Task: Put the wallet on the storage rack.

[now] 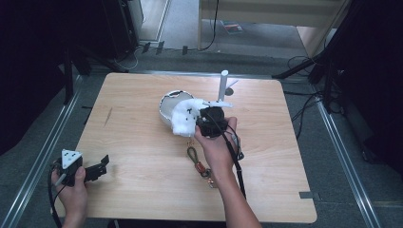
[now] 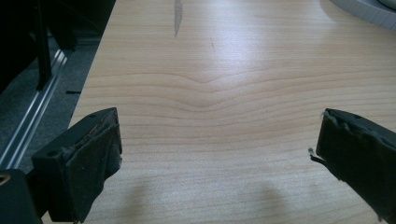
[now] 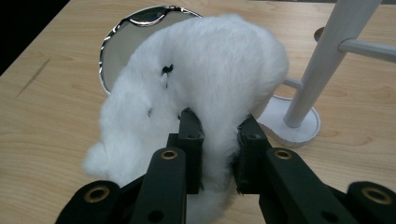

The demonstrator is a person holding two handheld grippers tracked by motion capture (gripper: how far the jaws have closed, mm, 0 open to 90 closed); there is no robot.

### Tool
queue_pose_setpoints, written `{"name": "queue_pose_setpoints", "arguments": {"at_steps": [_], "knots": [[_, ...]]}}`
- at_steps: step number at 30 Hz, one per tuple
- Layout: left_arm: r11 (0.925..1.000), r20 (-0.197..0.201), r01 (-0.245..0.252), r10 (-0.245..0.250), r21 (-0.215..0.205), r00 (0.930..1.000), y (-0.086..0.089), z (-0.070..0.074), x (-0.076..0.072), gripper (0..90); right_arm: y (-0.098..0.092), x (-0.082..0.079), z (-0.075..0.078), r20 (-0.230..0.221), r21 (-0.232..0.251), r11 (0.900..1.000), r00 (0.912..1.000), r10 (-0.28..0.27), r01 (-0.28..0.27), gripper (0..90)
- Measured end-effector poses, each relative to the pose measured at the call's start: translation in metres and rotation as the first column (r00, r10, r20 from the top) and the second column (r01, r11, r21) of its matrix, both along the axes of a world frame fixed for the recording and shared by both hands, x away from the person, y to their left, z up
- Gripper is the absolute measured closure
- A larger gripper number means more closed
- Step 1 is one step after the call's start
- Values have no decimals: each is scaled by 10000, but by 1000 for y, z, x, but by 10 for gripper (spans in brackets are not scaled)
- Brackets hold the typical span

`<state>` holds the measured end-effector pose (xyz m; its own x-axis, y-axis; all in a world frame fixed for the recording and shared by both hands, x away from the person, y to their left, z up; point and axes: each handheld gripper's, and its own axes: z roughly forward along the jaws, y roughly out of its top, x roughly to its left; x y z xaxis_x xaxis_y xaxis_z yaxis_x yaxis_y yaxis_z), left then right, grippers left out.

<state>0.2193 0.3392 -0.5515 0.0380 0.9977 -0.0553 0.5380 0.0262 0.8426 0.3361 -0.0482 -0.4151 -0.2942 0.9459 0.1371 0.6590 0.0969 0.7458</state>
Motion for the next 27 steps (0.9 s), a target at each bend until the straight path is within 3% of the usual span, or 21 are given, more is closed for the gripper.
{"name": "queue_pose_setpoints", "arguments": {"at_steps": [14,27], "knots": [[10000,-12,-10,10,-47,10000,0,0,0,7,8,19,-7,-202,-199,9988,9988,-443,439,759],[10000,-30,-43,43,-60,10000,1,0,0,7,20,38,-6,-399,53,9948,9941,-1012,1015,748]]}}
